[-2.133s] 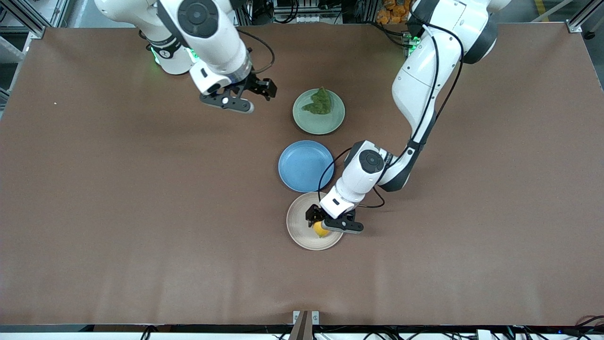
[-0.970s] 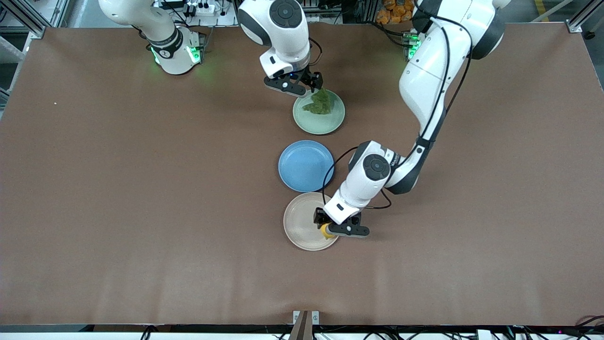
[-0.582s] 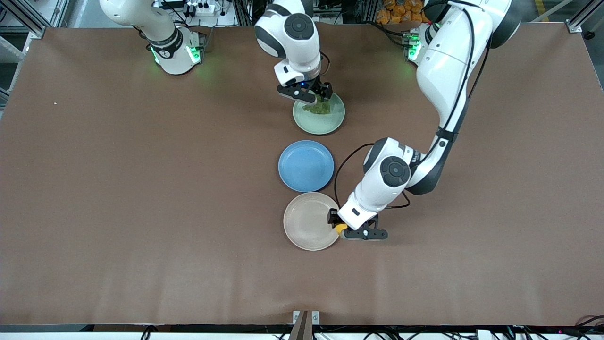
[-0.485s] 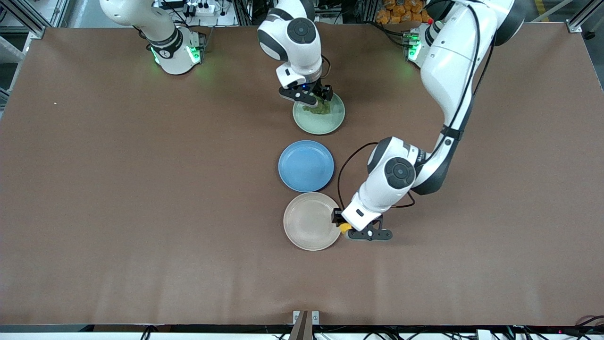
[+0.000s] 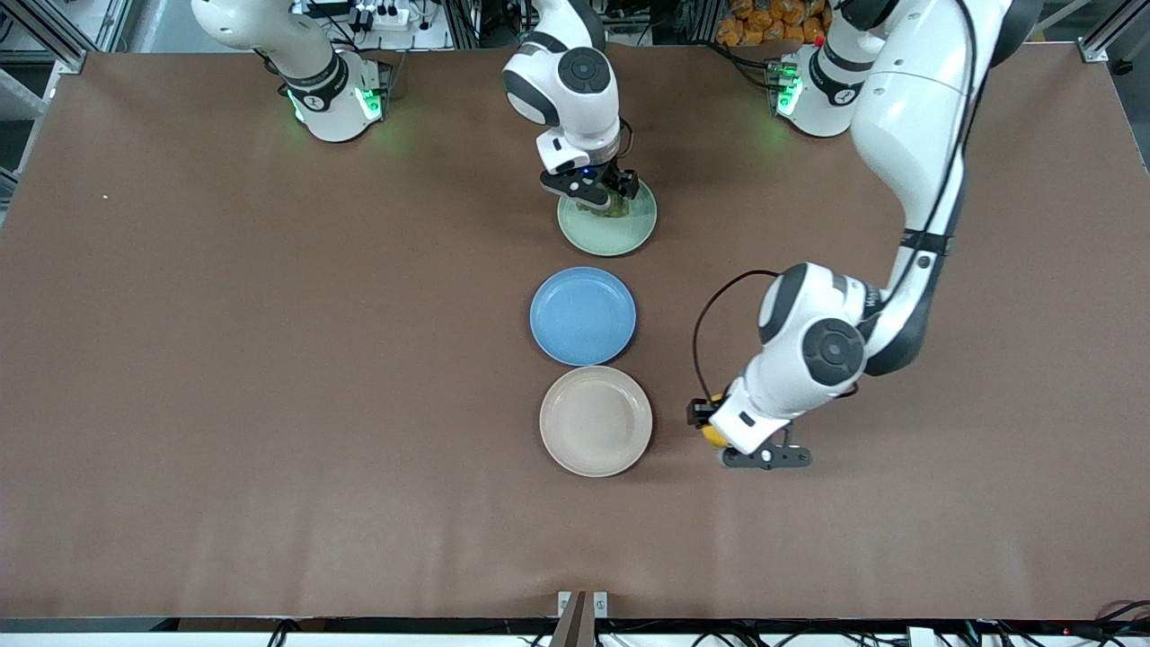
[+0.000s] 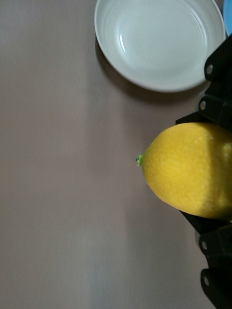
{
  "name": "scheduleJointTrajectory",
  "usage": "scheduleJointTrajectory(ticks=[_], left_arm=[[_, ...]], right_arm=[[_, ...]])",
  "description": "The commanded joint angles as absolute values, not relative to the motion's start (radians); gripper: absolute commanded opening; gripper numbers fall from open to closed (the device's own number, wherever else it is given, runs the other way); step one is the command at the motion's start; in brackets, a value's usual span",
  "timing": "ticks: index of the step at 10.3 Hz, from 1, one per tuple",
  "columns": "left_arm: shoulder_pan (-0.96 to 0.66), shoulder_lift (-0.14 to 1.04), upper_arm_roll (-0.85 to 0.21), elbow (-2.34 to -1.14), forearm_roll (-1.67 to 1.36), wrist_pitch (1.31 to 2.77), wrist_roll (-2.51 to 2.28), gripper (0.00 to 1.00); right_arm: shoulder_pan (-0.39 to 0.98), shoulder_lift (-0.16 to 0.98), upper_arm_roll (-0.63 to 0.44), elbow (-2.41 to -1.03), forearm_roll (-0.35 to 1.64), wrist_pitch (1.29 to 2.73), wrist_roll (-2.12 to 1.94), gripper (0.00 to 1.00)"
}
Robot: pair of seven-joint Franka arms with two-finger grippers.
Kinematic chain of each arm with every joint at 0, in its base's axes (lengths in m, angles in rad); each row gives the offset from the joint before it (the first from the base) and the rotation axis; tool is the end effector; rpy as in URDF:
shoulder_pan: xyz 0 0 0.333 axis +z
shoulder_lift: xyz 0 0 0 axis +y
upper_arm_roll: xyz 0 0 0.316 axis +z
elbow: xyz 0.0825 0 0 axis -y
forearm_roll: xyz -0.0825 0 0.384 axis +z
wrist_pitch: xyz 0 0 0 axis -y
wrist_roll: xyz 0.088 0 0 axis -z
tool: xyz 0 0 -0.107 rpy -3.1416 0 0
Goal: Pick lemon and lettuce from plates
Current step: 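Carry the lemon away from the plates while the right gripper grasps the lettuce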
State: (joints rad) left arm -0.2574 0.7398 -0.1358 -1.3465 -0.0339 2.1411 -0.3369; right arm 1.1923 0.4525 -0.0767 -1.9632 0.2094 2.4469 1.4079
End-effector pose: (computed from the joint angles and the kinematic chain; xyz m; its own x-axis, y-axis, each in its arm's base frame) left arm 0.6938 -0.2648 0.2950 0.9999 0.0000 0.0141 -0.0018 -0.9911 0.1328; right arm 0.2709 0.5581 0.2453 0.9000 -0.4244 -0.0996 -0.4301 -0.9018 -0.0433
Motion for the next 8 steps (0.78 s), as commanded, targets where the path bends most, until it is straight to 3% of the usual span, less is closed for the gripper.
scheduleJointTrajectory(ticks=[1,8], left_arm=[[-0.195,0.69,-0.138,-1.376,-0.01,2.044,-0.269,0.54],[-0.043,0.716,-0.138,-1.433,0.072,2.031,-0.163,0.56]], right_arm=[[1.236,0.503,-0.09,-1.95,0.203,2.483,1.466,1.0],[1.262,0.589,-0.091,-1.876,0.187,2.483,1.554,1.0]])
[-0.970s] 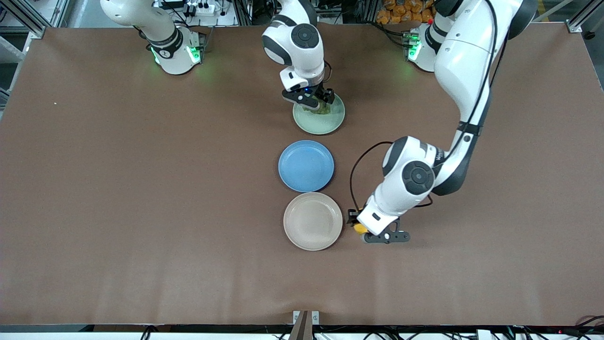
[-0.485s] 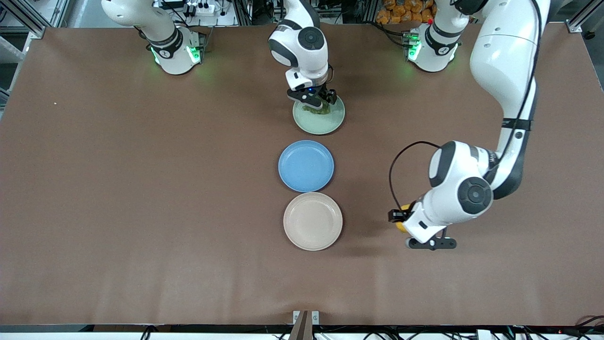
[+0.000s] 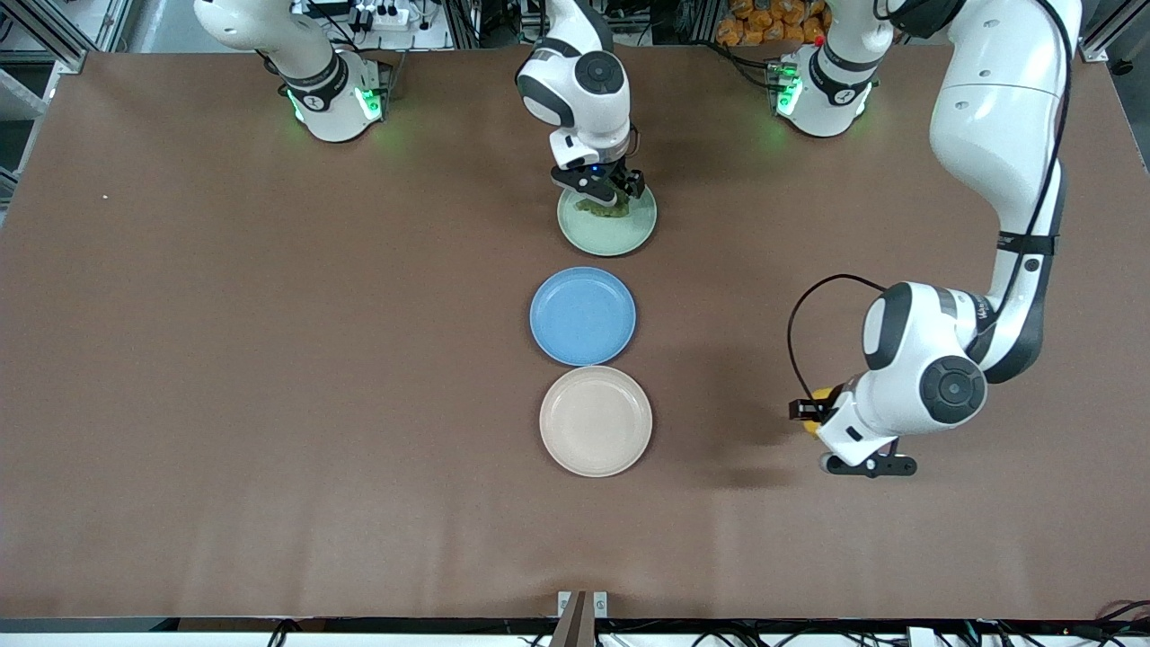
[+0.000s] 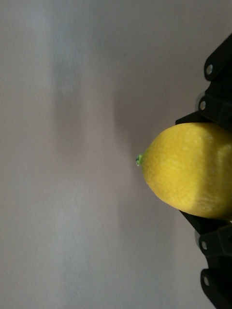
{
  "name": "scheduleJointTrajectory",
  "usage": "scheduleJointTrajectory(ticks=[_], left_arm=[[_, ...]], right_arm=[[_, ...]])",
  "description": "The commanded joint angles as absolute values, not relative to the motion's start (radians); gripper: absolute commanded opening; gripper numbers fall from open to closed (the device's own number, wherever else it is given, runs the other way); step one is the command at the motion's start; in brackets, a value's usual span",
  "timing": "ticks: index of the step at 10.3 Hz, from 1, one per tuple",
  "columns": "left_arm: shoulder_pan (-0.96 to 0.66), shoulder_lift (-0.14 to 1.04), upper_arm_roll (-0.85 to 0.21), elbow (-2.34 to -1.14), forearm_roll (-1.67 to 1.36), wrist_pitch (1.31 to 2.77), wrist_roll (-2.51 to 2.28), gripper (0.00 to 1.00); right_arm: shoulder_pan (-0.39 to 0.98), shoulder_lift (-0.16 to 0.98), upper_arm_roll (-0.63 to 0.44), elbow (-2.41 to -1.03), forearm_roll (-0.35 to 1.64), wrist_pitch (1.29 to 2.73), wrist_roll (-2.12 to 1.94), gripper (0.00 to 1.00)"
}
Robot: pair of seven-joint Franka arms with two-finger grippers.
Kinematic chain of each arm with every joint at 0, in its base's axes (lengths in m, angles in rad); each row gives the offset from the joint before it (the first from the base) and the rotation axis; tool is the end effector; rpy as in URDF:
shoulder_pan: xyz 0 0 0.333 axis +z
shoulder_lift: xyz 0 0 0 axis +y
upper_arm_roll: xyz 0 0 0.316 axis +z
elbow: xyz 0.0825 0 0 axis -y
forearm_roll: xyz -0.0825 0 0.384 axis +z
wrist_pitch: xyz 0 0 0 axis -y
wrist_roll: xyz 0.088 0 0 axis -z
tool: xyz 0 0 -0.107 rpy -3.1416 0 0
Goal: Pick lemon and lettuce from plates
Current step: 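Carry the lemon away from the plates while the right gripper grasps the lettuce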
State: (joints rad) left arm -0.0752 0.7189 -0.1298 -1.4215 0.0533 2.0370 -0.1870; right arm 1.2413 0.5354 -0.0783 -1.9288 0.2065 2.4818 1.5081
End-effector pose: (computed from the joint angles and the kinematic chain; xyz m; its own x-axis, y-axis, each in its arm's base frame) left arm 0.7037 -0.1258 0.2664 0.9945 -0.0177 -0.1030 -0.0155 -0.9996 0.0215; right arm 0.2477 0.5762 0.2107 0.8766 -0.4731 -0.0885 -0.4764 -0.8790 -0.0204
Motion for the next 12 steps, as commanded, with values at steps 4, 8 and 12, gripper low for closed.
scheduleJointTrajectory(ticks=[4,8,12], left_arm=[[-0.014,0.782,-0.138,-1.427,0.072,2.068,-0.158,0.56],[0.0,0.836,-0.138,-1.428,0.071,2.108,-0.158,0.56],[0.003,0.859,-0.137,-1.427,0.075,2.143,-0.158,1.0]], right_arm=[[1.262,0.618,-0.091,-1.864,0.179,2.484,1.559,1.0],[1.272,0.617,-0.092,-1.867,0.018,2.482,1.642,0.0],[1.262,0.598,-0.091,-1.862,-0.04,2.479,1.694,0.0]])
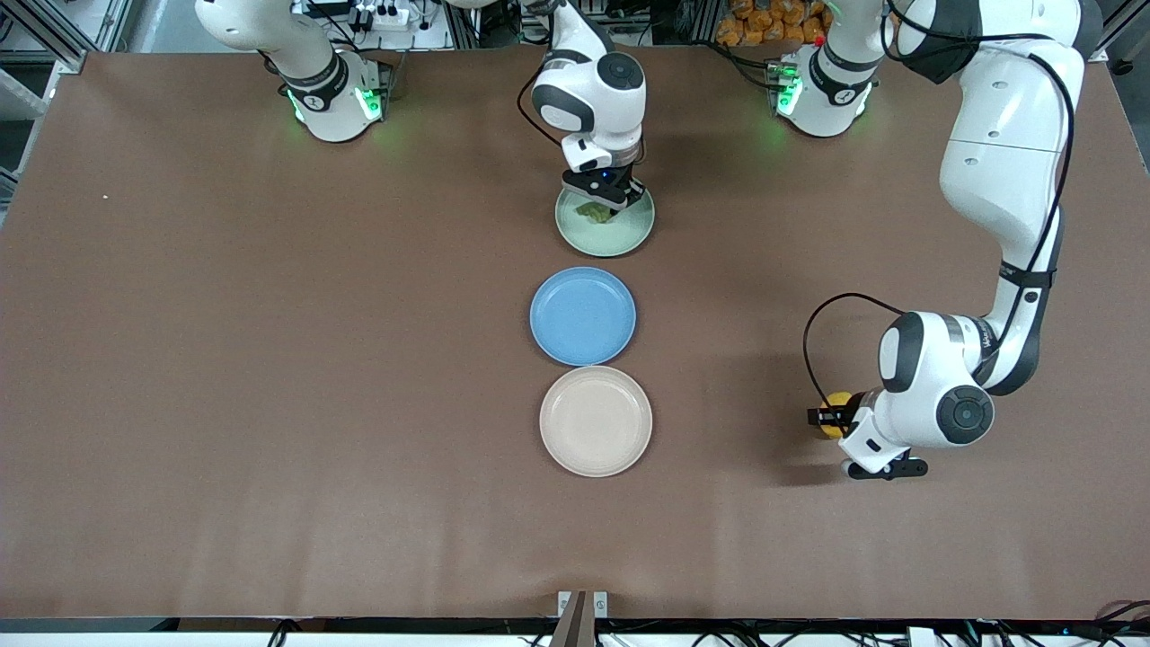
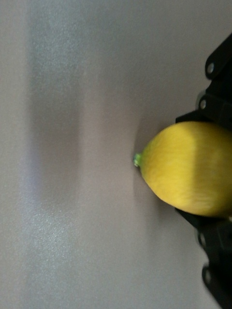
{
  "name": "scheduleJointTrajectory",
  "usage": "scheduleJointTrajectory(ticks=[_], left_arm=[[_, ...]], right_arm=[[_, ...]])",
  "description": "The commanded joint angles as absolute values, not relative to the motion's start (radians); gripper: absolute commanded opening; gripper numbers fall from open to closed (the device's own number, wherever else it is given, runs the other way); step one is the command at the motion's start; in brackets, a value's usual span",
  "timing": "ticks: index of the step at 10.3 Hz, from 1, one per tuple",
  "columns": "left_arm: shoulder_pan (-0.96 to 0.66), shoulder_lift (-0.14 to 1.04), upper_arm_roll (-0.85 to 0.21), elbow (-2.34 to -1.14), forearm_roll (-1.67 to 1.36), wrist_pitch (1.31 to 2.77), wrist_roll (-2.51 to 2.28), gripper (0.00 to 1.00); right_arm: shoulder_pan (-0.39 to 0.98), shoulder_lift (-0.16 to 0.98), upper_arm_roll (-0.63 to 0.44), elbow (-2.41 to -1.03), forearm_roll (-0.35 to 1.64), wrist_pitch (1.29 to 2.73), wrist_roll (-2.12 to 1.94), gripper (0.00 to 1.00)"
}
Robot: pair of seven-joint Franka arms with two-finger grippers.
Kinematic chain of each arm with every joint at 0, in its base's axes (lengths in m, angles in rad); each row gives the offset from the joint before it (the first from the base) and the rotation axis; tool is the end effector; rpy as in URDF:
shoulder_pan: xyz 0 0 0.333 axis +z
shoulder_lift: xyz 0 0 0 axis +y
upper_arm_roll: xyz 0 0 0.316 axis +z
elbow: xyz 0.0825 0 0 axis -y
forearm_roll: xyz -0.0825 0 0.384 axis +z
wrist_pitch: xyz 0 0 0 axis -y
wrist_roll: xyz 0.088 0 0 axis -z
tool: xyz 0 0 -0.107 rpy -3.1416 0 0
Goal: Pick lemon and lettuce from plates
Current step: 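Lower the lemon onto the table while the right gripper carries the lettuce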
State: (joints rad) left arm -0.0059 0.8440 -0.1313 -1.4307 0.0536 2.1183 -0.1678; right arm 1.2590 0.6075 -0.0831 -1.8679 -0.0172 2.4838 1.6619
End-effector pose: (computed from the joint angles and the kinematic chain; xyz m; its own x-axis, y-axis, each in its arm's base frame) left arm 0.7038 -0.0786 0.1799 0.9872 0.0327 -0.1560 0.0380 -0.9988 0.0313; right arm 0.2435 0.5913 0.1894 0.8956 -0.4413 0.0569 -0.4412 -0.8973 -0.0145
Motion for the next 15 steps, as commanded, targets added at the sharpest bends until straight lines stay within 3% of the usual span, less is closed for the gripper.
scheduleJointTrajectory(ticks=[1,6,15], left_arm=[[0.002,0.851,-0.137,-1.425,0.087,2.143,-0.169,1.0],[0.003,0.79,-0.135,-1.399,0.089,2.041,-0.164,1.0],[0.014,0.635,-0.135,-1.396,0.089,1.876,-0.163,1.0]], right_arm=[[1.256,0.585,-0.092,-1.858,-0.035,2.474,1.694,0.0],[1.157,0.483,-0.092,-1.859,-0.034,2.435,1.646,0.0],[0.728,0.456,-0.087,-1.894,-0.028,2.404,1.142,0.0]])
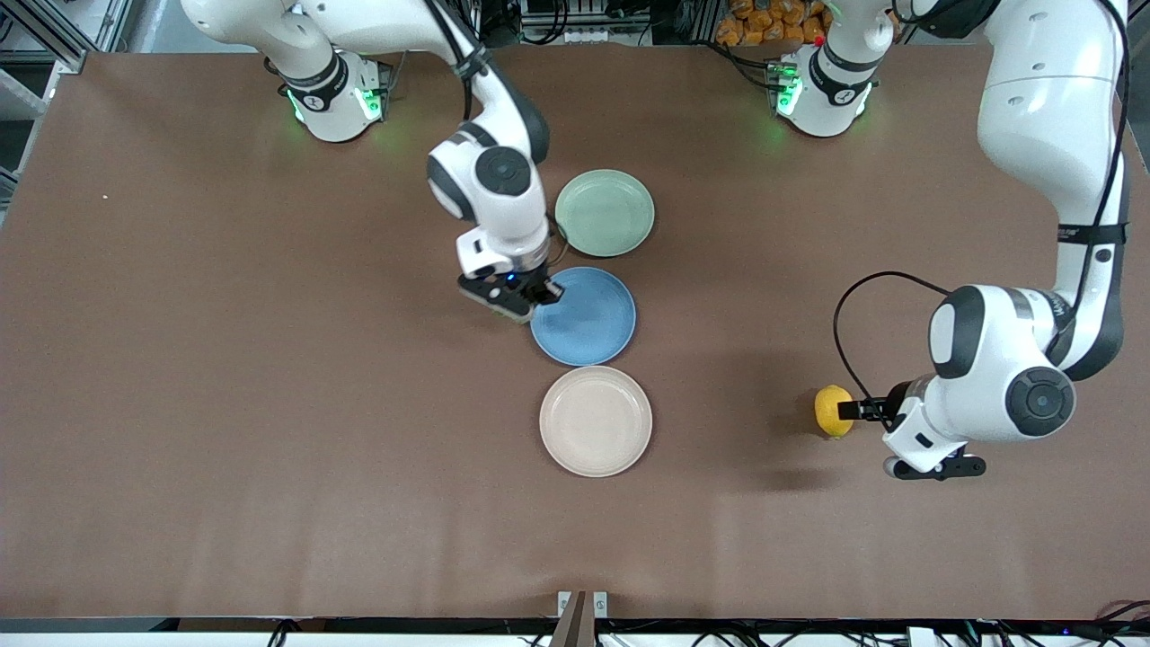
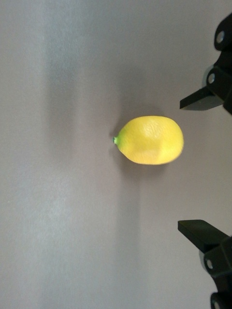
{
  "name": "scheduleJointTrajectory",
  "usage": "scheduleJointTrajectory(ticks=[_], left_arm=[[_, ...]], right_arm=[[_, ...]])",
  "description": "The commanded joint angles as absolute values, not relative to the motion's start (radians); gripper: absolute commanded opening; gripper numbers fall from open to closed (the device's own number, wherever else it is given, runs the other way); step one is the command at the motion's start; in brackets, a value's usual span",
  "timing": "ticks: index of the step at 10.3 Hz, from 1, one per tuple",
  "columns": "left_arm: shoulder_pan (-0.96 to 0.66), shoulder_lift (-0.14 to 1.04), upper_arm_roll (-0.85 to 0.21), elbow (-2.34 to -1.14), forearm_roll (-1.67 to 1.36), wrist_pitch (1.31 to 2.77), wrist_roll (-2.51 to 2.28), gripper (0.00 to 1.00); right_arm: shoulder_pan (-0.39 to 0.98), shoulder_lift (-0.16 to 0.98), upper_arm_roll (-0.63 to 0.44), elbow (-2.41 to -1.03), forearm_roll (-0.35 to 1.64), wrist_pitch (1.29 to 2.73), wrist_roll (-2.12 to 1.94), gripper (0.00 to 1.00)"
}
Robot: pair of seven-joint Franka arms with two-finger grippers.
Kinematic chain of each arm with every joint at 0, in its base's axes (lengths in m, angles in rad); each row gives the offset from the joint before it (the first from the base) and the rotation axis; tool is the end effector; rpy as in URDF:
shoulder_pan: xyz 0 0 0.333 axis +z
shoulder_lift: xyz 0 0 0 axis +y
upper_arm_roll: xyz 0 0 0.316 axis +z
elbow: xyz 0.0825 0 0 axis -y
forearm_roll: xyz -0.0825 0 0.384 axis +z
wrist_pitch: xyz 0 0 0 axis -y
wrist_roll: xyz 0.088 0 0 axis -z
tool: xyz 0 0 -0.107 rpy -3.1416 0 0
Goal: Pick lemon and lettuce from plates
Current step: 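Lower the lemon onto the table while the right gripper carries the lettuce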
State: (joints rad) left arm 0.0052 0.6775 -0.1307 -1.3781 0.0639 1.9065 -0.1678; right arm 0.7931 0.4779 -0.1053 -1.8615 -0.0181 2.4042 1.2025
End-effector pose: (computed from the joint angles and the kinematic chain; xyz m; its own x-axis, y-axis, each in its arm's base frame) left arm 0.7088 -0.0665 0.3055 0.9887 0.0391 -0.1450 0.0397 -0.9992 0.0009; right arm 0.4970 0.4140 0.2685 0.8794 -0.4691 0.0811 -0.4674 -0.8832 -0.0397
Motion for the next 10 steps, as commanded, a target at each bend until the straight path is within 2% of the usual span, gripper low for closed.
scheduleJointTrajectory(ticks=[1,5,10], left_arm=[[0.021,0.621,-0.137,-1.396,0.089,1.856,-0.163,1.0],[0.061,0.551,-0.141,-1.437,0.091,1.836,-0.155,1.0],[0.058,0.387,-0.141,-1.699,0.074,1.885,-0.132,1.0]], right_arm=[[0.674,0.456,-0.087,-1.896,-0.028,2.402,1.062,0.0],[0.482,0.45,-0.086,-1.898,-0.026,2.355,0.774,0.0],[0.18,0.434,-0.086,-1.899,-0.025,2.287,0.325,0.0]])
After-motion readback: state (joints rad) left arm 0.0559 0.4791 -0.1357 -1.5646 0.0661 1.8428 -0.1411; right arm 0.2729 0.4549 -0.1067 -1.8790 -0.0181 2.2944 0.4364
